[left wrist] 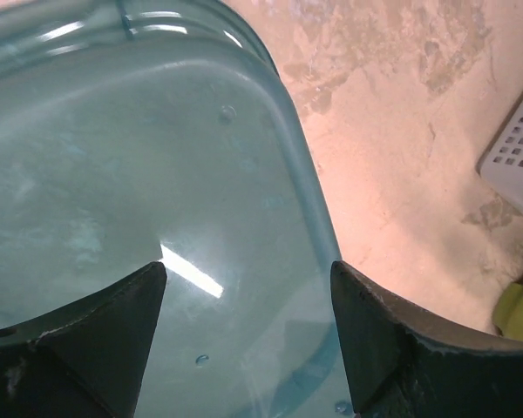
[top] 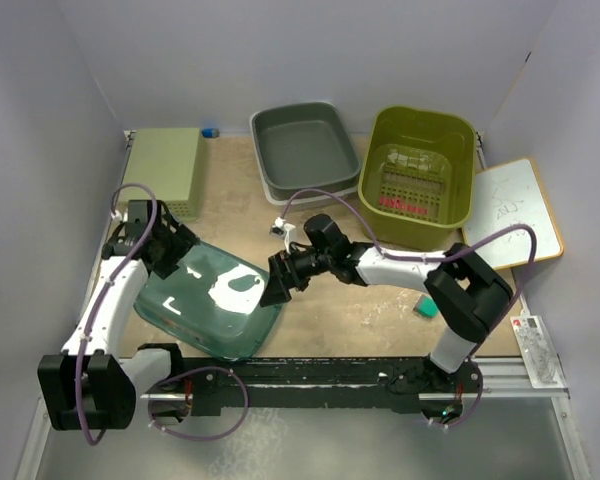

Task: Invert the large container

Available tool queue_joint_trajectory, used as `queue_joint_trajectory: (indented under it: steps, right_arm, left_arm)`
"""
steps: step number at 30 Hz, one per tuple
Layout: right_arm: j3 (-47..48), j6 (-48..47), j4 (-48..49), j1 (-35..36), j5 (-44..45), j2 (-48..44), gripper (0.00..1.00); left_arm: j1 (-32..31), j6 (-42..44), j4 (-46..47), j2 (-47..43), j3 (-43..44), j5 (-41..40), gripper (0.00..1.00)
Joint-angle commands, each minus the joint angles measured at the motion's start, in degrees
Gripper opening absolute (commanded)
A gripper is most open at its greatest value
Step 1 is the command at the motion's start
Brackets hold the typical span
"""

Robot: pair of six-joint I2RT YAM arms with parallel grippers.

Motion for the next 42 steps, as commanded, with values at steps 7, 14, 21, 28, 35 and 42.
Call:
queue_joint_trajectory:
  steps: [7, 14, 21, 28, 35, 42]
  right_arm:
    - [-1.33, -9.98, -15.58, -1.27, 12.00, -10.10, 1.00]
    - [7.94, -11.44, -17.90, -2.09, 11.45, -3.42, 1.00]
    - [13.25, -3.23, -6.20, -1.95, 0.09, 5.41, 1.00]
    - [8.05, 4.12, 5.32, 2.11, -4.76, 5.86, 1.00]
    - [5.00, 7.39, 10.51, 6.96, -6.94, 3.96, 1.00]
    - [4.18, 5.80, 6.36, 7.51, -7.39, -0.17, 1.00]
  left_arm:
    - [-0.09, -0.72, -26.83, -9.64, 10.31, -29.10, 0.81]
    - [-0.12, -14.30, -22.11, -20.38, -4.78, -23.97, 0.85]
    - [-0.13, -14.28, -7.12, -21.20, -12.97, -12.56, 0.85]
    - [-0.14, -10.19, 1.32, -14.11, -8.77, -10.84, 0.85]
    - [-0.09, -3.91, 1.92, -6.81, 1.49, -14.32, 0.85]
    - [-0.18, 3.08, 0.81, -1.93, 12.28, -13.68, 0.84]
